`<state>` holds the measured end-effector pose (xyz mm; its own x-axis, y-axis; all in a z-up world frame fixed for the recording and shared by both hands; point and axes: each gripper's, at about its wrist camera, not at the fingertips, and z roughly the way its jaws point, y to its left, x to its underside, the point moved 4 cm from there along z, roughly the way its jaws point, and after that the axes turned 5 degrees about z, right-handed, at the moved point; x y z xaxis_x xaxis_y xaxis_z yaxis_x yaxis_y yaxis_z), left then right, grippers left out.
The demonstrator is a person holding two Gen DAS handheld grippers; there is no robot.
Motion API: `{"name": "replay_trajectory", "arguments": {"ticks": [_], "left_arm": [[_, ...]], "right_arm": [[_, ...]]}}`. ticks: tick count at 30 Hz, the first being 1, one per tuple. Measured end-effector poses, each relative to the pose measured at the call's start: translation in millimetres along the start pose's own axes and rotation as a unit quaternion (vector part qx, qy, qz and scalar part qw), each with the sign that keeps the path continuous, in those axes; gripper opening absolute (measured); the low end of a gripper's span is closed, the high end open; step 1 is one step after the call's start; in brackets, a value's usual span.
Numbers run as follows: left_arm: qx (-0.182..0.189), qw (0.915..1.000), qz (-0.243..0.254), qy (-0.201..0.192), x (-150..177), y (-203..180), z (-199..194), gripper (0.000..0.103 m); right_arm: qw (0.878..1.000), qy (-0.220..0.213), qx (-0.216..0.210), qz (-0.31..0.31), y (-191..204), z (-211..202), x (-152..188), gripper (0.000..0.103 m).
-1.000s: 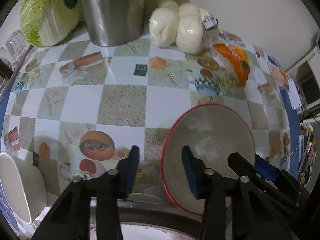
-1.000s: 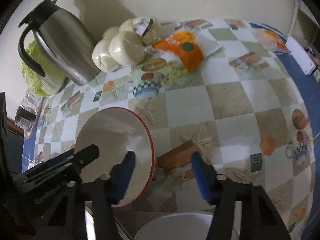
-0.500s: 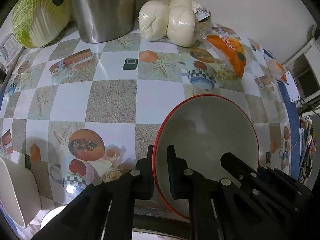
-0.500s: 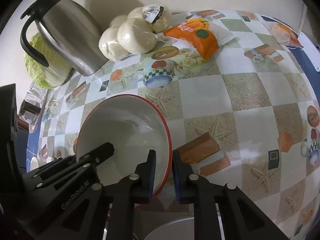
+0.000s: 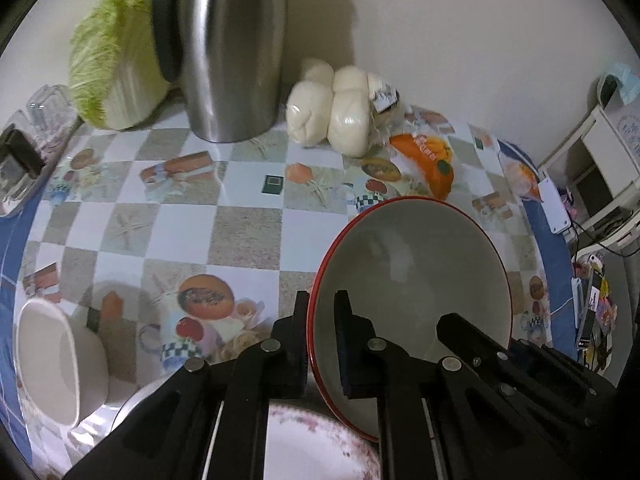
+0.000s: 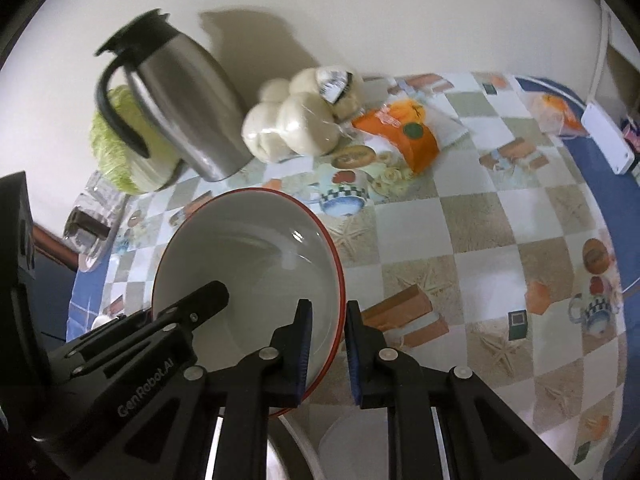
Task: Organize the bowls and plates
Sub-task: 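Lift the red-rimmed bowl with both grippers and carry it over the steel tray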
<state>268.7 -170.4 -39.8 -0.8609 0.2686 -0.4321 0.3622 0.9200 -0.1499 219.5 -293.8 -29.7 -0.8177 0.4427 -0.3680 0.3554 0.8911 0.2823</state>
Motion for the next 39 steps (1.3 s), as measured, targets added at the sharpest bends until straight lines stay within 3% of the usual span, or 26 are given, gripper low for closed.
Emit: {"name": "replay_trajectory", "arguments": {"ticks": [18,31,39], "left_arm": [[-0.006,0.9972,-0.057,-0.047,67,33,-53,0.012],[-0.009,0.9950,-0.084,-0.053,99,51,-63,0.012],[-0.014,0.9952,-0.093,-0.029,114,57,-53,0.012]], "right_arm": [[0.998,-0.023,-0.029,-0.045,38,-43,61,0.018],[0.998,-0.014,-0.048,-0.037,50,-40,100,0.018],[0.999,0.005,-0.047,-0.025,50,-30,116,0.018]]}}
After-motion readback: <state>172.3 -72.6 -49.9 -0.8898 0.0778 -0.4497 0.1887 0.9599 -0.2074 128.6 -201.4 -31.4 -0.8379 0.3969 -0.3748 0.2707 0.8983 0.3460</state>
